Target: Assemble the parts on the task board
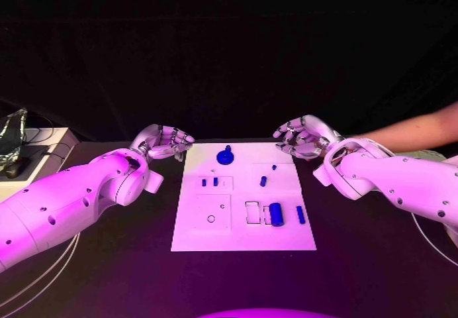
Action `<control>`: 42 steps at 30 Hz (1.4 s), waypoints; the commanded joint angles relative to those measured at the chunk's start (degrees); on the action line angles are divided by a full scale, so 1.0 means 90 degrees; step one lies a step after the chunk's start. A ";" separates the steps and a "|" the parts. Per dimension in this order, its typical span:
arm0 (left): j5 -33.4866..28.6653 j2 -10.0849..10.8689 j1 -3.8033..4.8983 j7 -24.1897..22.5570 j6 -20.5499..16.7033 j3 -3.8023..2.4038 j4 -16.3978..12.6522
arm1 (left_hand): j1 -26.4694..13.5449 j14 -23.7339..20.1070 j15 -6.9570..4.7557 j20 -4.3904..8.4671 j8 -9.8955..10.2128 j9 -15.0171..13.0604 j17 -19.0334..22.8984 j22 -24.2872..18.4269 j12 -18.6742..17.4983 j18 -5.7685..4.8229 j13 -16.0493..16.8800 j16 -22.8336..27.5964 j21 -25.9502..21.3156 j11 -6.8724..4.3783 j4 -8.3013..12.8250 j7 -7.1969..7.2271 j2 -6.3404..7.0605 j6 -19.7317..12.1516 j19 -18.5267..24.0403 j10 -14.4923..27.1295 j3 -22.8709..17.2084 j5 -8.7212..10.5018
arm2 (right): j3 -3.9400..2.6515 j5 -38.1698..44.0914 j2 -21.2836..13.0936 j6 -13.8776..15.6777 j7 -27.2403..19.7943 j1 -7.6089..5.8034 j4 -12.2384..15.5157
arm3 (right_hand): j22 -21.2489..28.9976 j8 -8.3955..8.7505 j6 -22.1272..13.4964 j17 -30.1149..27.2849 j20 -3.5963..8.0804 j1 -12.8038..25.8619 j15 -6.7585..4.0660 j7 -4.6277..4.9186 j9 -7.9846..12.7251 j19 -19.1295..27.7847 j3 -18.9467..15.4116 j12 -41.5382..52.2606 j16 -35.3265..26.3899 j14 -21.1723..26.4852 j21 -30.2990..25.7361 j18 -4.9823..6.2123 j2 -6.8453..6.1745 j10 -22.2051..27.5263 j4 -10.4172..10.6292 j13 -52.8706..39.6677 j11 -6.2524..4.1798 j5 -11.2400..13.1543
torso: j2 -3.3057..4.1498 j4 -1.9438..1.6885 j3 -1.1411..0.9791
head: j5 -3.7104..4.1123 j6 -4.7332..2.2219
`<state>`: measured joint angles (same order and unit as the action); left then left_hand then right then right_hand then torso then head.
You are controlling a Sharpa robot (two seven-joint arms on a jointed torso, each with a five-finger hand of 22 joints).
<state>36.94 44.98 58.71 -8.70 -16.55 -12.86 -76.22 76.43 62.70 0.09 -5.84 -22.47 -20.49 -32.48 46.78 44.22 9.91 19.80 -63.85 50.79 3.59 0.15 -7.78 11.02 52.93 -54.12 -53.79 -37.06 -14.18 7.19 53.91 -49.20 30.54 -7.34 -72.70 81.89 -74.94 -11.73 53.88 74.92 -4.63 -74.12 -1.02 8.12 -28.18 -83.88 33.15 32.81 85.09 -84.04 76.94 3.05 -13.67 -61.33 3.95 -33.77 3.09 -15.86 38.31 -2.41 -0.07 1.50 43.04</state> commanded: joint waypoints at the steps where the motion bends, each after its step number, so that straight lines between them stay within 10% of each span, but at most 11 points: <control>1: -0.0394 0.0060 -0.0056 -0.0363 -0.0122 -0.0014 -0.0148 | -0.0023 -0.0035 0.0012 -0.0022 0.0037 0.0012 0.0008 -0.0013 -0.0036 0.0066 -0.0021 0.0026 -0.0030 0.0025 0.0008 -0.0035 -0.0064 -0.0024 0.0022 -0.0031 0.0042 0.0000 | 0.0003 0.0187 -0.0133 -0.0480 0.0259 0.0012 0.0109 | -0.1080 0.0024 0.0065 0.0457 0.0015 -0.0028 -0.0022 0.0001 -0.0016 -0.0265 0.0038 -0.0154 -0.0044 -0.0396 -0.0046 -0.0047 -0.0052 -0.0046 -0.0008 0.0125 0.0009 0.0015 | -0.0053 0.0009 0.0048 | 0.0078 0.0035; 10: -0.0515 0.0214 -0.0188 -0.0448 -0.0174 -0.0036 -0.0361 | -0.0027 -0.0022 0.0019 -0.0029 0.0049 0.0020 0.0022 -0.0043 -0.0102 0.0068 -0.0073 0.0066 -0.0070 0.0034 -0.0004 -0.0042 -0.0081 -0.0027 0.0006 -0.0049 0.0084 0.0002 | 0.0028 0.0567 -0.0493 -0.0690 0.0497 0.0110 0.0487 | -0.1084 0.0019 0.0085 0.0463 0.0014 -0.0029 -0.0023 -0.0004 -0.0029 -0.0267 0.0020 -0.0257 -0.0041 -0.0397 -0.0044 -0.0047 -0.0059 -0.0128 -0.0010 0.0226 0.0005 0.0081 | -0.0098 0.0064 0.0049 | 0.0008 0.0023; 32: -0.0618 0.0189 -0.0210 -0.0494 -0.0199 -0.0040 -0.0257 | -0.0028 -0.0006 0.0026 -0.0037 0.0060 0.0028 0.0035 -0.0082 -0.0165 0.0068 -0.0129 0.0110 -0.0121 0.0040 -0.0017 -0.0048 -0.0095 -0.0028 -0.0014 -0.0080 0.0142 0.0012 | 0.0030 0.0537 -0.0532 -0.0419 0.0346 0.0161 0.0902 | -0.1099 0.0021 0.0091 0.0487 0.0016 -0.0029 -0.0028 -0.0008 -0.0032 -0.0279 0.0013 -0.0277 -0.0029 -0.0403 -0.0009 -0.0054 -0.0052 -0.0192 -0.0005 0.0257 -0.0003 0.0081 | -0.0089 0.0036 0.0022 | -0.0057 0.0015; 42: 0.1688 -0.0141 -0.0188 0.0016 0.0255 -0.0046 -0.0075 | 0.0021 -0.0150 0.0215 -0.0168 0.0386 0.0221 0.0065 -0.0153 -0.1486 0.0060 -0.0900 0.0349 -0.0281 0.0293 0.0069 -0.0234 0.0122 -0.0252 0.0092 0.0088 0.0340 -0.0012 | 0.0028 0.0432 -0.0400 -0.0181 0.0231 0.0161 0.0775 | -0.1100 0.0048 0.0074 0.0477 -0.0001 -0.0019 0.0004 0.0021 -0.0042 -0.0279 0.0017 -0.0658 -0.0031 -0.0401 -0.0029 -0.0053 -0.0062 -0.0093 0.0022 0.0550 0.0044 0.0067 | -0.0087 0.0055 0.0012 | -0.0055 -0.0001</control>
<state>40.97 44.23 56.89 -11.00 -17.20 -13.20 -77.15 76.76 61.31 1.56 -6.83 -19.32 -18.69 -31.86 45.49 32.02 9.75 12.39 -60.90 48.60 5.88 0.77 -9.75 11.46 50.95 -53.23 -52.77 -34.34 -14.19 7.46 58.08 -52.98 27.51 -4.01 -71.28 89.14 -74.91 -11.49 54.28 74.91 -4.63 -74.36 -1.02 8.14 -28.49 -83.88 33.13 27.54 84.87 -84.04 76.61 3.05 -13.91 -62.41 3.95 -29.35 3.39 -15.42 37.50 -2.07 0.08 1.02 43.10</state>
